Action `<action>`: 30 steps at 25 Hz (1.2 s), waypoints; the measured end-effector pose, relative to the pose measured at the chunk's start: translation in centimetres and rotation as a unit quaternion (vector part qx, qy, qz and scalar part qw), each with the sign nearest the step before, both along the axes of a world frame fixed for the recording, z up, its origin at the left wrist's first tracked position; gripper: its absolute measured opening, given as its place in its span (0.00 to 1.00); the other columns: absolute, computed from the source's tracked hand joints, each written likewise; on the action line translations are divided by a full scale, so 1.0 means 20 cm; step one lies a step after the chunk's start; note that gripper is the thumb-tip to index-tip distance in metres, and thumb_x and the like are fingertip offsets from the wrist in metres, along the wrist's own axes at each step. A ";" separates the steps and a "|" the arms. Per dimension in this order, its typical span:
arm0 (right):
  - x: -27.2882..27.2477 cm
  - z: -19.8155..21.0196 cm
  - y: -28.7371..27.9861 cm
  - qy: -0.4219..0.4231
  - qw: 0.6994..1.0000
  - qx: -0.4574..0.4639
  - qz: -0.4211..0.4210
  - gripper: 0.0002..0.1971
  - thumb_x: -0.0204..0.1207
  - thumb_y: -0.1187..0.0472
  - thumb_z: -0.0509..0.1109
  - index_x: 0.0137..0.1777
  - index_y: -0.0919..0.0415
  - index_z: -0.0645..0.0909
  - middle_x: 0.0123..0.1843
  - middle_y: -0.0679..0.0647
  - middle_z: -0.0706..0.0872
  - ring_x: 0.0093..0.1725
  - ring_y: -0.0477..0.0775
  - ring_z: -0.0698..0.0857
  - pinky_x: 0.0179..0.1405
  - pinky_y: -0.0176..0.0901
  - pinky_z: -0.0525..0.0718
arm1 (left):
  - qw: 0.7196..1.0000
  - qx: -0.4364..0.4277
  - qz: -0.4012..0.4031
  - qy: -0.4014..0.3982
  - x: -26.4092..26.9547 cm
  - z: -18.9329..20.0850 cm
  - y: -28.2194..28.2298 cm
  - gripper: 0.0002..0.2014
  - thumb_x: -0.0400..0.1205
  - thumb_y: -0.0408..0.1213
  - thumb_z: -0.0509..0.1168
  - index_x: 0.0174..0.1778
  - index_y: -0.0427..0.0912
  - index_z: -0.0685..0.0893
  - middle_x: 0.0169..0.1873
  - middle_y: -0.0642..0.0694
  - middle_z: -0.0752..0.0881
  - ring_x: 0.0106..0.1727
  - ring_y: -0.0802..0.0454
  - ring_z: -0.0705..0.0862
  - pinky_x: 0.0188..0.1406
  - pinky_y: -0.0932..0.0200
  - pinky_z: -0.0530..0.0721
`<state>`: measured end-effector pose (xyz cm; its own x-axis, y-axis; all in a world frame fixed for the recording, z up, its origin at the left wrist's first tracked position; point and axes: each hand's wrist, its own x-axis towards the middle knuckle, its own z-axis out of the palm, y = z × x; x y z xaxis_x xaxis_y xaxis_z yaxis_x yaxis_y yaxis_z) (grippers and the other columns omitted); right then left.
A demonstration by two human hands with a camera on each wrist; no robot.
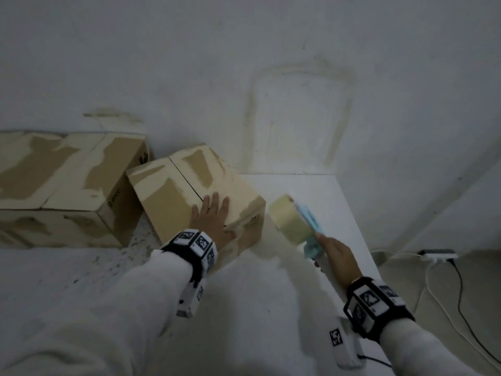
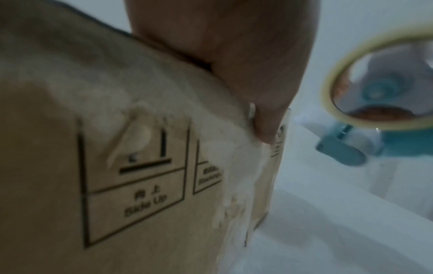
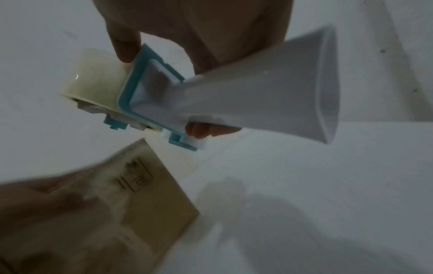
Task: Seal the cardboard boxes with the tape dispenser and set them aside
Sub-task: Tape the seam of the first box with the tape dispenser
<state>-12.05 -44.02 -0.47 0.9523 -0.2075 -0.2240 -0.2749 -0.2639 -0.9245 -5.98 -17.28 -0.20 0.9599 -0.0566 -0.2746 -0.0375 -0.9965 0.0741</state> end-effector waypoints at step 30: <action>0.46 0.39 0.83 -0.082 0.968 0.078 0.224 0.10 0.64 0.69 0.80 0.40 0.71 0.82 0.25 0.55 0.82 0.24 0.53 0.79 0.23 0.41 0.79 | 0.614 -0.693 0.316 0.205 0.44 0.38 0.51 0.10 0.86 0.28 0.53 0.48 0.34 0.81 0.26 0.41 0.90 0.26 0.49 0.90 0.26 0.63 0.88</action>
